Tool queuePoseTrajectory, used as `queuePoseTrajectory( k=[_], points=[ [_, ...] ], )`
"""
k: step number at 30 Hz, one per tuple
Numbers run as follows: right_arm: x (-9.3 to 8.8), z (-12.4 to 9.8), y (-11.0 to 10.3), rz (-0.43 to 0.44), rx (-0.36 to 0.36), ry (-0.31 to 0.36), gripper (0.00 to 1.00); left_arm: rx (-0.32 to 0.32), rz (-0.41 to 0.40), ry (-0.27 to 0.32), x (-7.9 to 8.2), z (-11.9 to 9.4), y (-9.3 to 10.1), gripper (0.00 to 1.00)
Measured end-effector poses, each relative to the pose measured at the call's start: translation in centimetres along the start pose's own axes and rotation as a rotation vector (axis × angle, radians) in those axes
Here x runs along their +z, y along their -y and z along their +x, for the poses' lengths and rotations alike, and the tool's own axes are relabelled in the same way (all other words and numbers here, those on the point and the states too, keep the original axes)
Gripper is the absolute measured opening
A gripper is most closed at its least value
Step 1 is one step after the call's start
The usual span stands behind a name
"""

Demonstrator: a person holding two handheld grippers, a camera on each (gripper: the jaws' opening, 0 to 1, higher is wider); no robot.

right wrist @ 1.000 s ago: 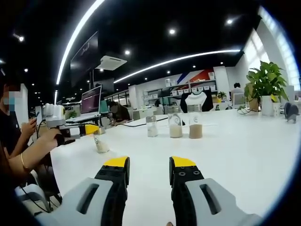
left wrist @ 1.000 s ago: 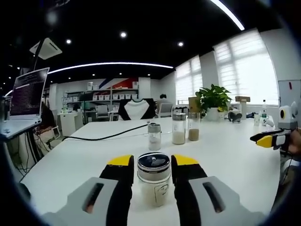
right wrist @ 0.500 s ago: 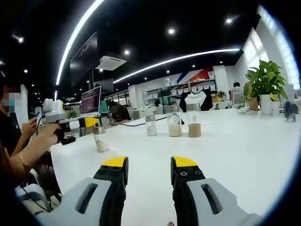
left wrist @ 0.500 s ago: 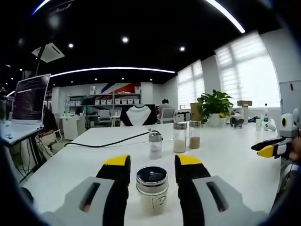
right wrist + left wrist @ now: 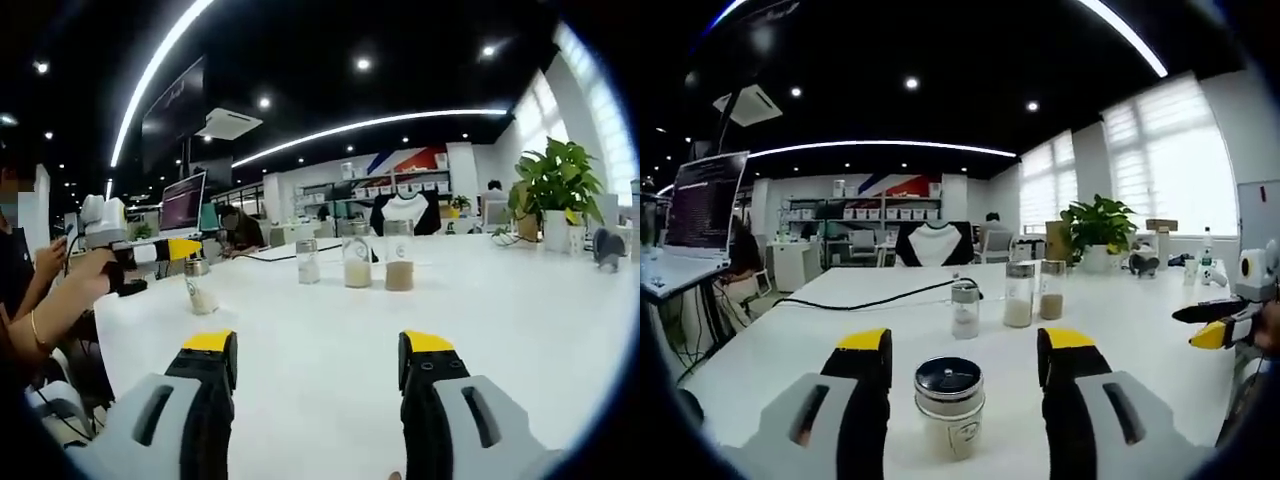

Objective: Rotate the seasoning bottle until the label or dispensing opening points toward the visible target arrow and the bottle remains upright within the marked orientation range

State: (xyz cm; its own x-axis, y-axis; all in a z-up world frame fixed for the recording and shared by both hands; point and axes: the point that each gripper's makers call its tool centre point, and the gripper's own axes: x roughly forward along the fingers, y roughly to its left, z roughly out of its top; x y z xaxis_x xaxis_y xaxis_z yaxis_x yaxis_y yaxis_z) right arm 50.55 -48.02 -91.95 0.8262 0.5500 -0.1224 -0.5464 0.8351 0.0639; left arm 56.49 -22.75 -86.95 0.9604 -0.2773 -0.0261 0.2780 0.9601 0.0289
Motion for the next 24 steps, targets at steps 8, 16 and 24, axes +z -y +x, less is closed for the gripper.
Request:
queuePoseTrajectory(
  k=[8,16,24],
  points=[
    [-0.5,0.0,-0.3,0.017,0.028,-0.01,0.69,-0.036,0.002,0.0,0.3,1.1,1.5,0.64],
    [-0.3,-0.2,0.2,0.026,0.017,-0.007,0.69,-0.069,0.009,0.001,0.8,2.8,3.0,0.64],
    [-0.1,-0.6,1.1,0.046,0.001,0.0,0.69,-0.077,-0.008,0.066,3.5,4.2,4.2,0.63]
  ],
)
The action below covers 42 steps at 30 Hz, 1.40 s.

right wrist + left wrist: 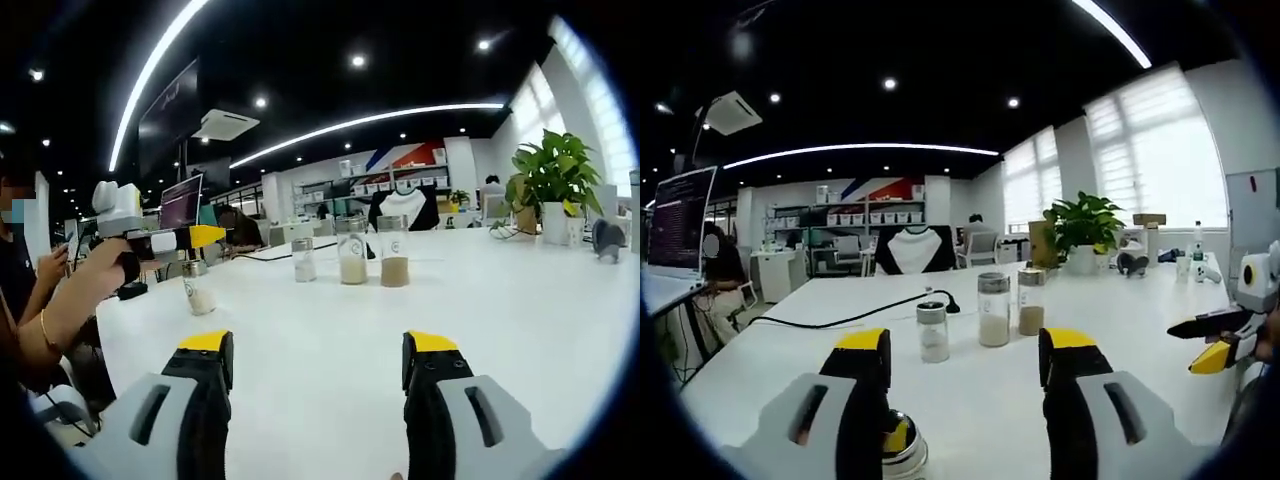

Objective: Rotate the seasoning bottle until the label or dispensing opening points toward the visible target arrow and the bottle remains upright within the marked orientation range

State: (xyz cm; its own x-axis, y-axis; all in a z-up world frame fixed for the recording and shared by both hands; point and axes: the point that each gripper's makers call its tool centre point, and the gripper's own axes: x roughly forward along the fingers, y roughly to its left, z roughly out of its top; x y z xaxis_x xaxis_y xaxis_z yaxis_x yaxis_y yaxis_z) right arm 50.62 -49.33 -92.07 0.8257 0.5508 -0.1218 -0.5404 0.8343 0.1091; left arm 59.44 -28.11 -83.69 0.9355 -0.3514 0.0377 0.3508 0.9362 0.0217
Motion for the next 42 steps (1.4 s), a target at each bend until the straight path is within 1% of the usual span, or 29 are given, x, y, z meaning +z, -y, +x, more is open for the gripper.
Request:
queuePoseTrajectory(
  k=[2,5,7,10,15,16,18,22,24,27,30,35,37,39,40,42],
  points=[
    [0.0,-0.1,0.2,-0.005,-0.006,-0.005,0.69,-0.013,-0.002,0.018,0.8,0.6,0.4,0.63],
    [0.1,-0.2,0.3,-0.006,-0.01,-0.001,0.69,-0.028,-0.004,0.028,1.3,1.4,0.9,0.63],
    [0.2,-0.3,0.4,-0.009,-0.015,-0.001,0.69,-0.032,0.008,0.006,1.1,1.9,1.0,0.62],
    [0.2,-0.4,0.6,-0.008,-0.022,-0.003,0.69,-0.023,0.007,-0.003,0.8,2.7,1.0,0.62],
    [0.6,-0.7,1.1,-0.004,-0.041,-0.001,0.69,0.001,-0.023,0.002,0.6,3.9,0.9,0.62],
    [0.7,-0.7,1.1,-0.009,-0.042,0.0,0.69,-0.004,-0.018,-0.001,0.7,4.3,0.7,0.62],
    [1.1,-0.8,1.1,-0.019,-0.043,0.005,0.69,0.04,-0.056,0.037,1.5,4.7,-0.5,0.62],
    [1.3,-0.8,1.1,-0.028,-0.042,0.008,0.69,0.039,-0.067,0.05,2.4,5.6,-1.5,0.62],
    [1.2,-0.6,1.1,-0.029,-0.044,0.007,0.69,0.04,-0.052,0.049,2.6,6.2,-1.7,0.62],
    [0.8,-0.3,1.0,-0.038,-0.041,-0.012,0.69,0.033,0.001,0.019,2.3,7.0,-1.7,0.62],
    [0.8,-0.4,0.8,-0.044,-0.042,-0.015,0.69,0.041,0.002,0.015,2.2,7.9,-1.8,0.62],
    [0.8,-0.3,0.8,-0.067,-0.048,-0.032,0.69,0.053,-0.016,0.019,2.1,9.6,-2.6,0.62],
    [0.8,-0.2,0.8,-0.069,-0.05,-0.034,0.69,0.09,-0.037,0.023,1.9,10.3,-3.4,0.62],
    [0.8,-0.2,0.9,-0.068,-0.055,-0.037,0.69,0.1,-0.053,0.02,1.5,11.1,-3.8,0.62],
    [0.9,-0.3,0.9,-0.069,-0.059,-0.037,0.69,0.101,-0.059,0.019,1.5,11.1,-3.5,0.62],
    [1.0,-0.4,1.0,-0.068,-0.067,-0.034,0.69,0.1,-0.07,0.006,1.1,11.8,-3.5,0.62]
  ],
)
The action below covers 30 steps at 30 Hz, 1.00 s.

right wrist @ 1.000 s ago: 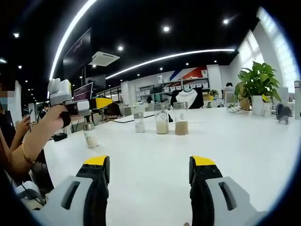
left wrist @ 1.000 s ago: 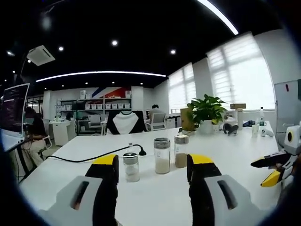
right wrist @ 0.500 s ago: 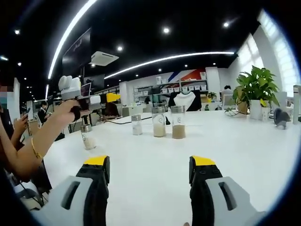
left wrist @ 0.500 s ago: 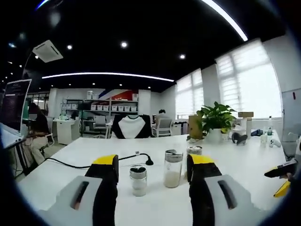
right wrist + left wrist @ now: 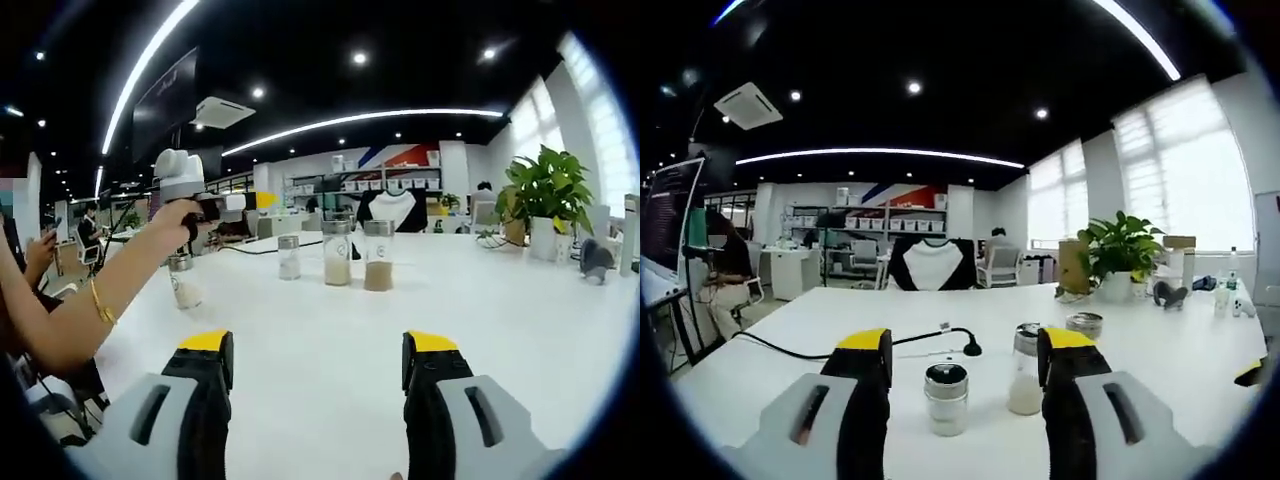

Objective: Rotate the seasoning bottle until the label or dispensing opening points toward the visible target arrow and the bottle remains upright within the marked orientation range

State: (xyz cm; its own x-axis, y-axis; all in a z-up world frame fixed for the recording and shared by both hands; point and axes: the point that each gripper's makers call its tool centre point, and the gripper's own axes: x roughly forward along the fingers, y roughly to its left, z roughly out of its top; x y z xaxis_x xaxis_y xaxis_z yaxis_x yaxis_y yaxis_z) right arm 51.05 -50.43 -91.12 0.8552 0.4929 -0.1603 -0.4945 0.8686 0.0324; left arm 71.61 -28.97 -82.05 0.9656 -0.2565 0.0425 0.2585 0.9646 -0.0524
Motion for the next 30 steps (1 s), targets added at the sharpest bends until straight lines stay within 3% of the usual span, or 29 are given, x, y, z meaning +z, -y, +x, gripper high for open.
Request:
queuePoseTrajectory(
  k=[9,13,19,22,30],
  points=[
    [0.1,-0.2,1.0,0.001,-0.04,-0.003,0.69,0.011,-0.024,-0.011,0.0,2.3,-0.5,0.62],
    [0.2,-0.2,1.4,0.0,-0.055,-0.005,0.69,0.004,-0.04,-0.048,-0.5,2.9,-0.5,0.62],
    [0.3,0.2,1.6,0.0,-0.059,-0.006,0.68,0.035,-0.033,-0.054,-1.2,3.5,-1.0,0.62],
    [0.4,0.4,1.6,-0.007,-0.053,-0.009,0.68,0.086,0.014,-0.079,-1.4,3.8,-1.8,0.62],
    [0.9,0.3,2.5,-0.022,-0.074,-0.006,0.66,0.083,0.008,-0.074,-1.4,4.6,-1.4,0.62]
  ],
)
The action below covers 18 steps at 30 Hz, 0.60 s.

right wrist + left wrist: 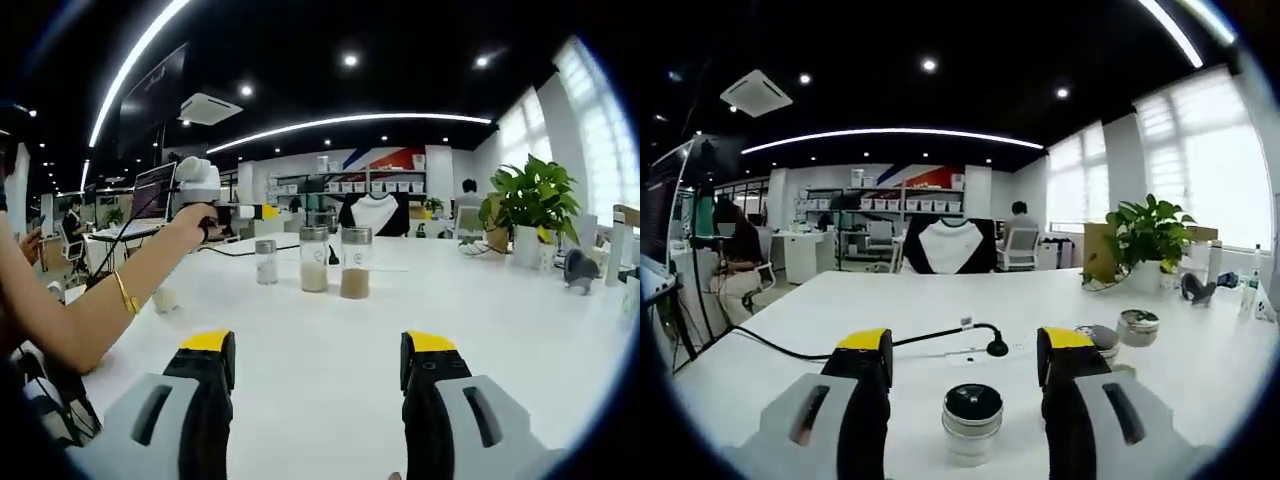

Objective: Rotate the seasoning bottle until the label or dispensing opening points toward the visible target arrow and the bottle remains upright within the marked orientation range

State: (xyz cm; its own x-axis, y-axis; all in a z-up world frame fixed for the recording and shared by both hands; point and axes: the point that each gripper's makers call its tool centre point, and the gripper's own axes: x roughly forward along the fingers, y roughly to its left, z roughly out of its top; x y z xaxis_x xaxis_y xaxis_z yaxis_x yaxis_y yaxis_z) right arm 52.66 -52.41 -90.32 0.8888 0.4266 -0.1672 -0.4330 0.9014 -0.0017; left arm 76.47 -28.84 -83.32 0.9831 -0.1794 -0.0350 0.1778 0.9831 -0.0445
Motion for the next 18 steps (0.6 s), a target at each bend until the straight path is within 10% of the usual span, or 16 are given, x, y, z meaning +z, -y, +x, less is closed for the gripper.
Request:
queuePoseTrajectory(
  k=[18],
  points=[
    [-1.2,1.0,-1.0,0.014,0.026,-0.032,0.64,0.016,-0.004,-0.045,-3.2,2.0,-0.6,0.6]
  ],
)
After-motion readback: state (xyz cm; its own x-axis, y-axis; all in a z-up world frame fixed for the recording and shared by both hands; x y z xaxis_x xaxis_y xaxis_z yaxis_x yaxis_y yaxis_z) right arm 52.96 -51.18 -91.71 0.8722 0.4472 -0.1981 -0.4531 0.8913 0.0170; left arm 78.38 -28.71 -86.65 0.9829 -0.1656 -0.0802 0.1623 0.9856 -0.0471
